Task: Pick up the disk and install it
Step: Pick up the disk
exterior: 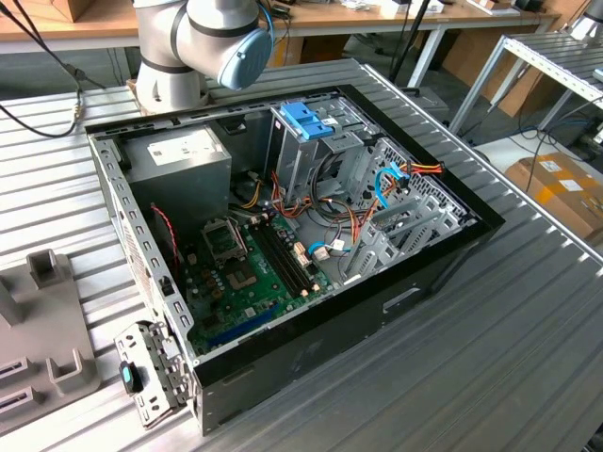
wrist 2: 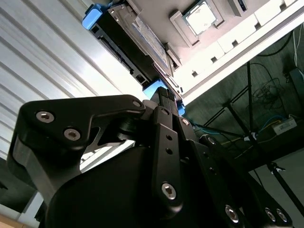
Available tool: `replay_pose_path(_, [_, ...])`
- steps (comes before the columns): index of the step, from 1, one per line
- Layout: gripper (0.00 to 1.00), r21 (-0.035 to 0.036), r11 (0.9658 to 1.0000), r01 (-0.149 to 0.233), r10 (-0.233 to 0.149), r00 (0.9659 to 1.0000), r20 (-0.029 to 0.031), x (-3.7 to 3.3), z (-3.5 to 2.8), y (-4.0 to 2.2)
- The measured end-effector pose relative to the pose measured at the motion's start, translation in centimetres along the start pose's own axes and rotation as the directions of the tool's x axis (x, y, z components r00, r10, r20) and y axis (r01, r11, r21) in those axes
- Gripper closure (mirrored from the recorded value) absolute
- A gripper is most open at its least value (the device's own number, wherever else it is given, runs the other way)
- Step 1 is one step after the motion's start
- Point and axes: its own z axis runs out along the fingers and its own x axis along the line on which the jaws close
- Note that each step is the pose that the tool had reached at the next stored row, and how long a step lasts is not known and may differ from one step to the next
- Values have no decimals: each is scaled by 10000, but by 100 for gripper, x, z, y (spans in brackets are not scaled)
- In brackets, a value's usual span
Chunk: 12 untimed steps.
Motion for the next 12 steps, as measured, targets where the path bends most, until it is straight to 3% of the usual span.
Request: replay_pose_path(12, [89, 7, 9995, 327, -327, 9995, 4, 0, 0, 0])
